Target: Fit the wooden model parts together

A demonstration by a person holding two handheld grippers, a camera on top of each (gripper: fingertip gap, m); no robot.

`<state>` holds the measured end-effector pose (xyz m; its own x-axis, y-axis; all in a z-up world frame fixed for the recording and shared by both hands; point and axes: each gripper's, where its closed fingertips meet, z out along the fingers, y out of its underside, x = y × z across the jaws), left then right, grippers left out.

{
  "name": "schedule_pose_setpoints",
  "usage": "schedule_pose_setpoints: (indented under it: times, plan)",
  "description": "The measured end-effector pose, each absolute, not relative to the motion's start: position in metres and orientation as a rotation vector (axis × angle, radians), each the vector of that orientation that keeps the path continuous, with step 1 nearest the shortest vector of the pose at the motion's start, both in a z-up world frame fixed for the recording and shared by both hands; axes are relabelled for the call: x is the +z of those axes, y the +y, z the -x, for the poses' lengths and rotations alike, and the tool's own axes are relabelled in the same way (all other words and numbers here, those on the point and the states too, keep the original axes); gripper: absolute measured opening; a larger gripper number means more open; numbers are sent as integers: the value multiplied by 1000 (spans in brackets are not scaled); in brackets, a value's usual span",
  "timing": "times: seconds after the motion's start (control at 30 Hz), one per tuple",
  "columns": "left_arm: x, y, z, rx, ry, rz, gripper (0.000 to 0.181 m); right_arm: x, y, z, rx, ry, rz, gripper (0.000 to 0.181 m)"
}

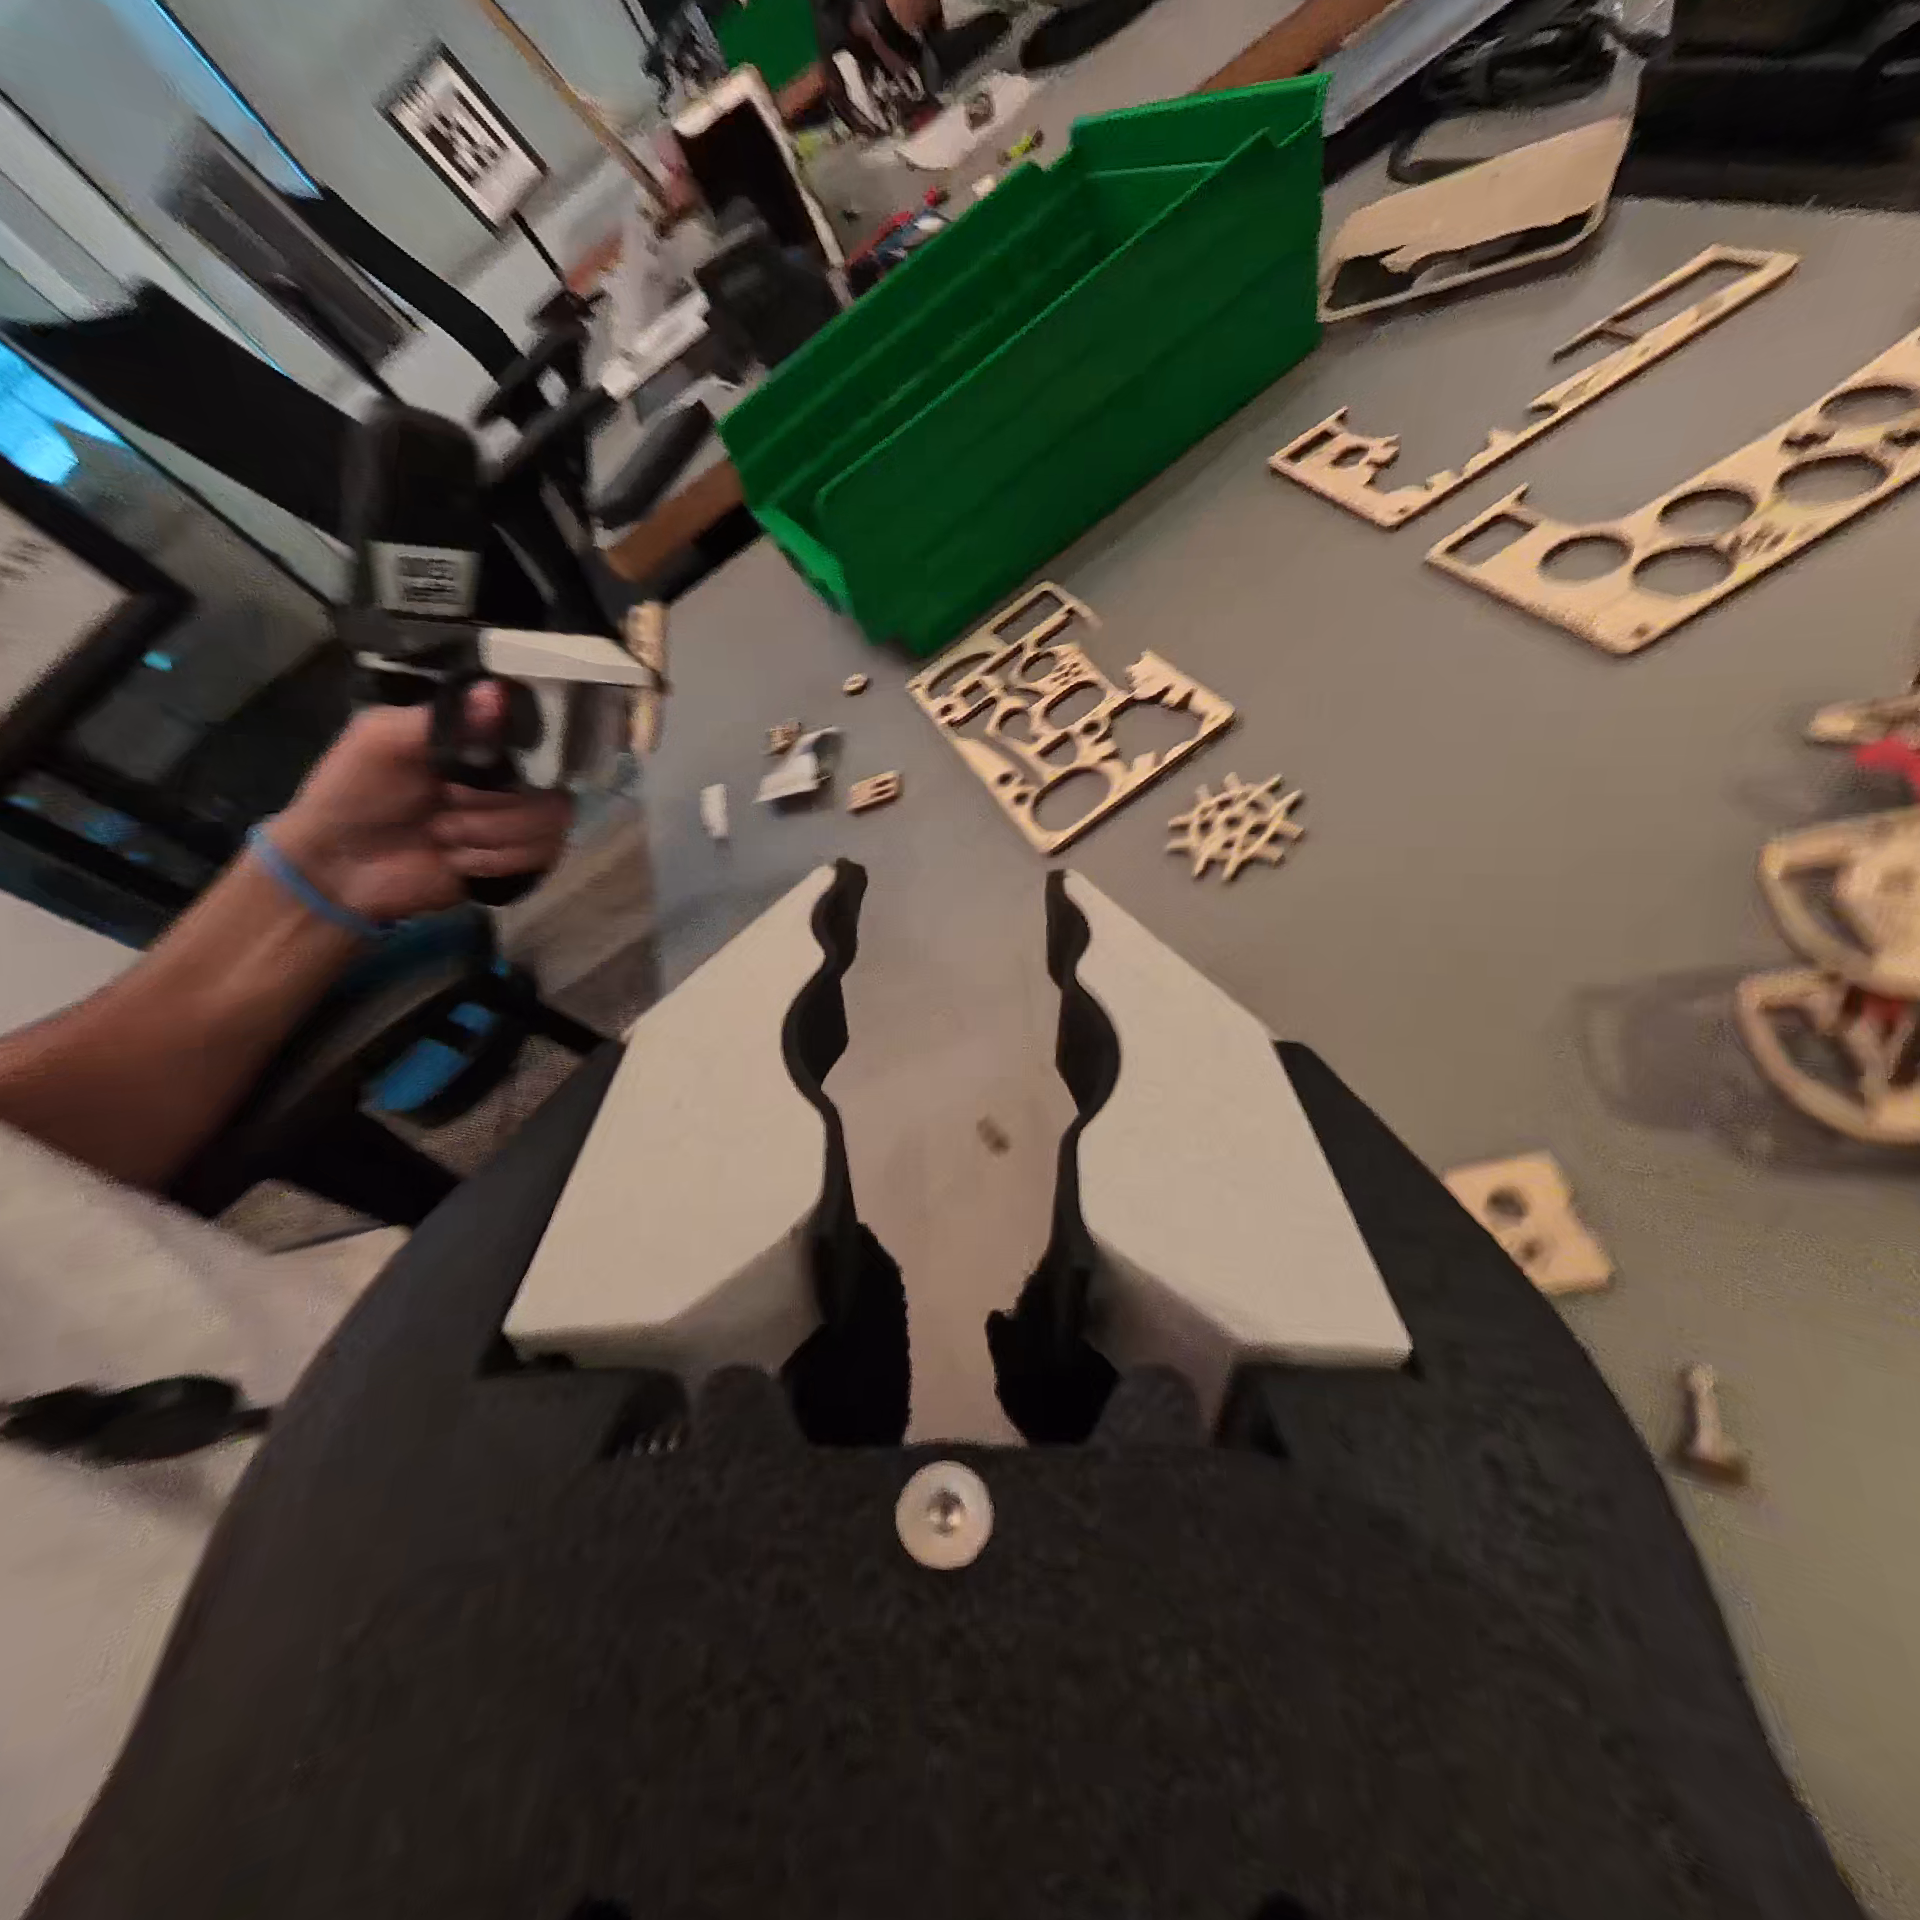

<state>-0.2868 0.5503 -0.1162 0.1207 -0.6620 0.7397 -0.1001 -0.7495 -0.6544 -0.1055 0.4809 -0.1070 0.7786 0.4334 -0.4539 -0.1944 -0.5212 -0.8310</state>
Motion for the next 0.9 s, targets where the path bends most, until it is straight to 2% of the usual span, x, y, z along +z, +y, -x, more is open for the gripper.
schedule_pose_setpoints:
  times: [0.27, 0.4, 0.6, 0.9]
  plan:
    - [-106, 414, 157, -2120, 1177, 1881, 0, -103, 389, 118, 1173, 33, 1774, 24]
    - [-108, 386, 123, -2129, 1327, 1847, 0, -104, 370, 108, 1203, 82, 1703, 25]
    - [-112, 362, 104, -2097, 1363, 1804, 0, -97, 365, 79, 1131, 121, 1675, 26]
    - [-117, 354, 110, -2124, 1372, 1798, 0, -104, 369, 87, 1157, 141, 1702, 22]
